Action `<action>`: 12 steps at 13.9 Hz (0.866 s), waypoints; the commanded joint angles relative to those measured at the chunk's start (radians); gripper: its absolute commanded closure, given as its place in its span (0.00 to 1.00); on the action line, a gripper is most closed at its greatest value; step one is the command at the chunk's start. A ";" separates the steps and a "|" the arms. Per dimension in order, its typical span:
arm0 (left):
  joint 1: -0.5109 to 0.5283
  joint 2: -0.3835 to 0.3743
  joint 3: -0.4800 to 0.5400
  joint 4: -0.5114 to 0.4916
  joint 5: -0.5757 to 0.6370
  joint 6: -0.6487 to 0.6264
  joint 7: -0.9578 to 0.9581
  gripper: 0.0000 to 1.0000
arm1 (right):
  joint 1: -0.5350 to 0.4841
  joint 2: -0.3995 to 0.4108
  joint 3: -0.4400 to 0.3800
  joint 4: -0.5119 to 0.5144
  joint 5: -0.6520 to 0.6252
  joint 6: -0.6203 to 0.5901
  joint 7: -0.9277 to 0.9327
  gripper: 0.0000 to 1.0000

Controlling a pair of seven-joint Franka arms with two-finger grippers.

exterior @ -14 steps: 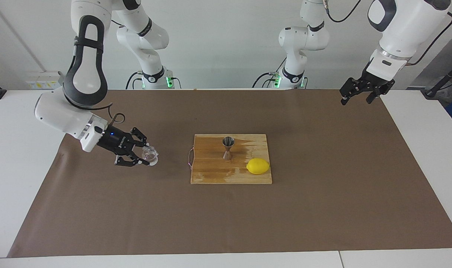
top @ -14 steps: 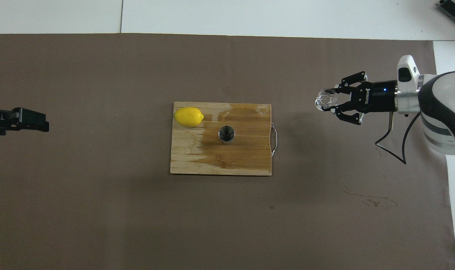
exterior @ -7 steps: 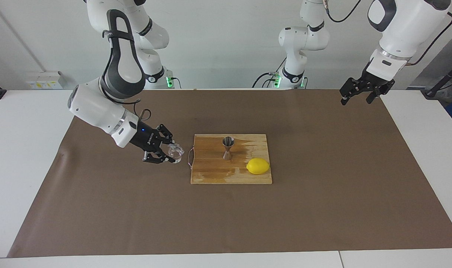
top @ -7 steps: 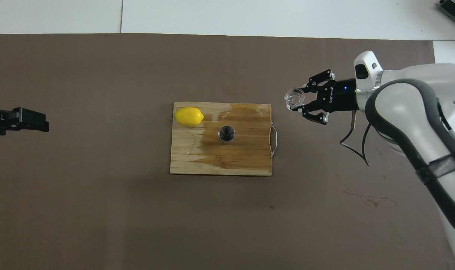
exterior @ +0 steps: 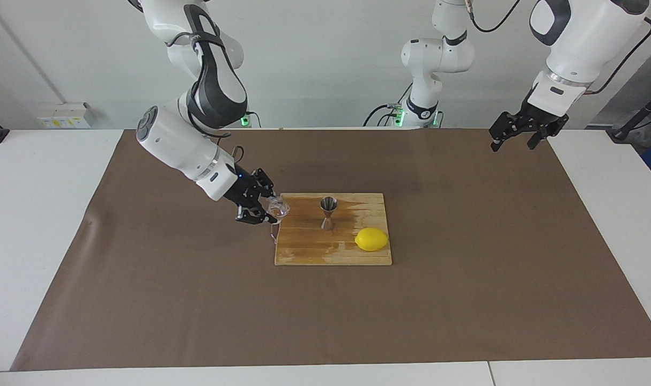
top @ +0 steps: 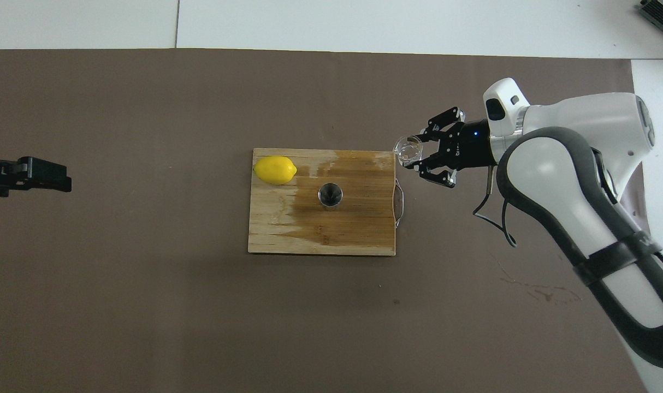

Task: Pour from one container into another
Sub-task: 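Bring the clear glass beside the metal cup with the right gripper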

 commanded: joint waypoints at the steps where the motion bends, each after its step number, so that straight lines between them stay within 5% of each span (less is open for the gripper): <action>1: 0.001 -0.025 -0.003 -0.027 0.021 -0.005 -0.014 0.00 | -0.010 -0.043 0.042 -0.048 -0.033 0.025 0.077 0.86; 12: 0.001 -0.025 -0.003 -0.027 0.021 -0.005 -0.014 0.00 | -0.005 -0.051 0.175 -0.108 -0.197 0.082 0.276 0.85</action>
